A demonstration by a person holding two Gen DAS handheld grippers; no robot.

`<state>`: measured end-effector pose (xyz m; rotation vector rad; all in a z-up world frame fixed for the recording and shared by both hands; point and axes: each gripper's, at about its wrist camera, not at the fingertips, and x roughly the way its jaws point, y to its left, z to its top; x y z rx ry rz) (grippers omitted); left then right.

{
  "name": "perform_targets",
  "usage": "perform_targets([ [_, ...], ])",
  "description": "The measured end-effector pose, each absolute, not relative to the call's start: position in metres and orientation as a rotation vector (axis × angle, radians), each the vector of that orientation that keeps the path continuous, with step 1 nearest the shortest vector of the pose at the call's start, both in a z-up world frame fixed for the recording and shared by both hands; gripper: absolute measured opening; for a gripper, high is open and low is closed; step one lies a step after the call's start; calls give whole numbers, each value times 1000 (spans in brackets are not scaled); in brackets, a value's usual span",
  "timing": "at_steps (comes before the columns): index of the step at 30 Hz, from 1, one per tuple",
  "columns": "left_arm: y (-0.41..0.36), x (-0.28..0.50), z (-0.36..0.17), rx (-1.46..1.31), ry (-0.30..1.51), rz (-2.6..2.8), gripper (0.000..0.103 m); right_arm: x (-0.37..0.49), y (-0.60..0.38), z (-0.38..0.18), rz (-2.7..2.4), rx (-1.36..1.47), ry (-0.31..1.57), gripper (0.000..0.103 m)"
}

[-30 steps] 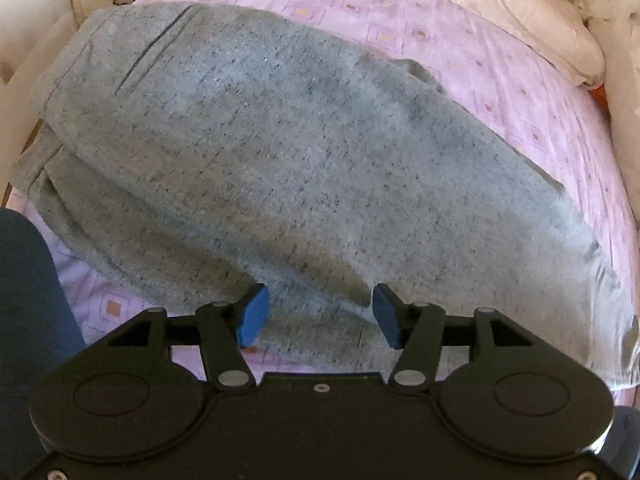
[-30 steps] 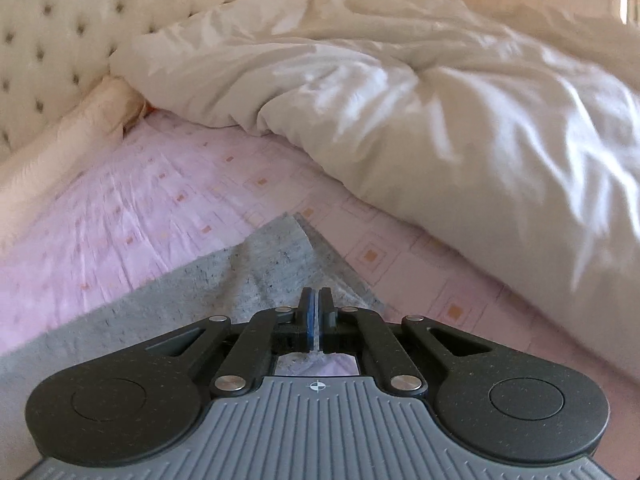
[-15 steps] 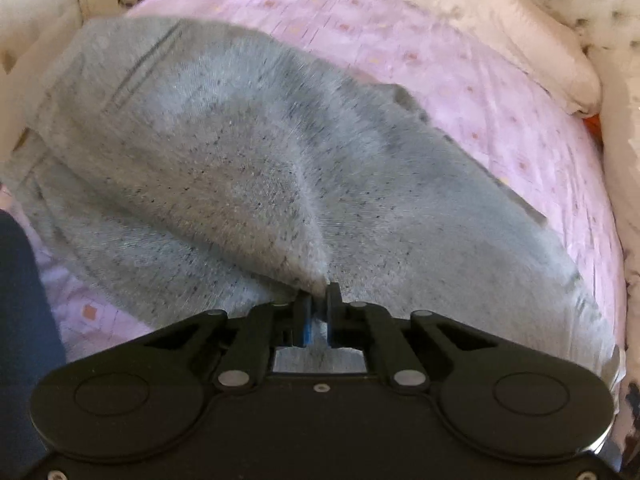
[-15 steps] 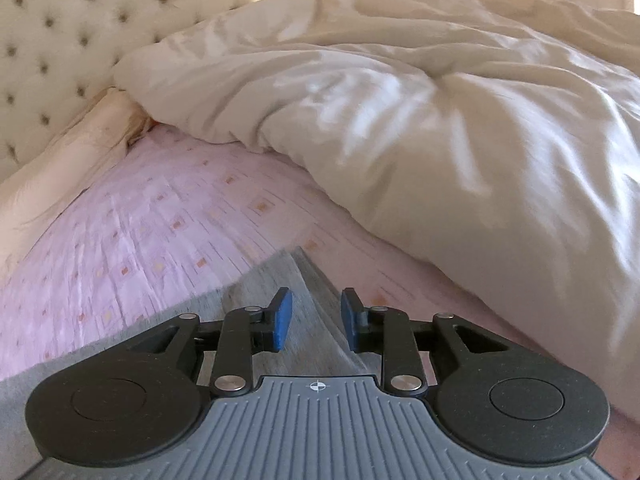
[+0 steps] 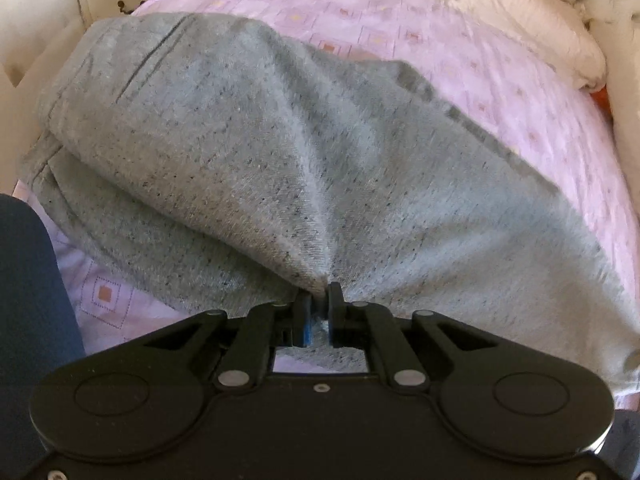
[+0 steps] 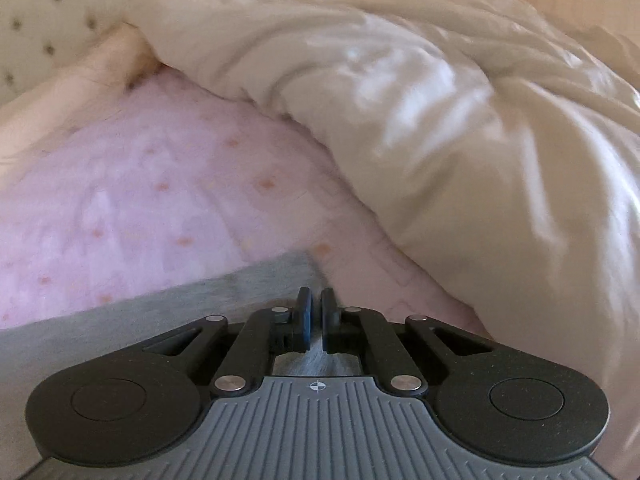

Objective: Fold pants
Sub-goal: 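Open both tools to release the folded trousers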

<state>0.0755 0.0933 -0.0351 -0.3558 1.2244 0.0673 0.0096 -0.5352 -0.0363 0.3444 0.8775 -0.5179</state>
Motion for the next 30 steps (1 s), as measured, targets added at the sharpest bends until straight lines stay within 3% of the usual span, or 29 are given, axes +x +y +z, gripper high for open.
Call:
perform_targets([
  [3,94,79,-42,-349,1238,66,10,-7,-547,-32,-541,414,801,8],
  [5,96,76,-41,-347,1234,61,10,-33,-554,-23,-554,517,712,26],
  [13,90,79,-44,-299,1222,49,10,-80,-531,-23,-499,490,790,26],
  [16,95,75,-43,-329,1228,50,10,-66,-516,-29,-660,324,912,24],
  [25,101,54,-21,-262,1258,-1,12,-36,-415,57,-396,130,695,25],
  [30,110,58,13,-117,1150,0,34,-6,-311,69,-2,76,712,25],
])
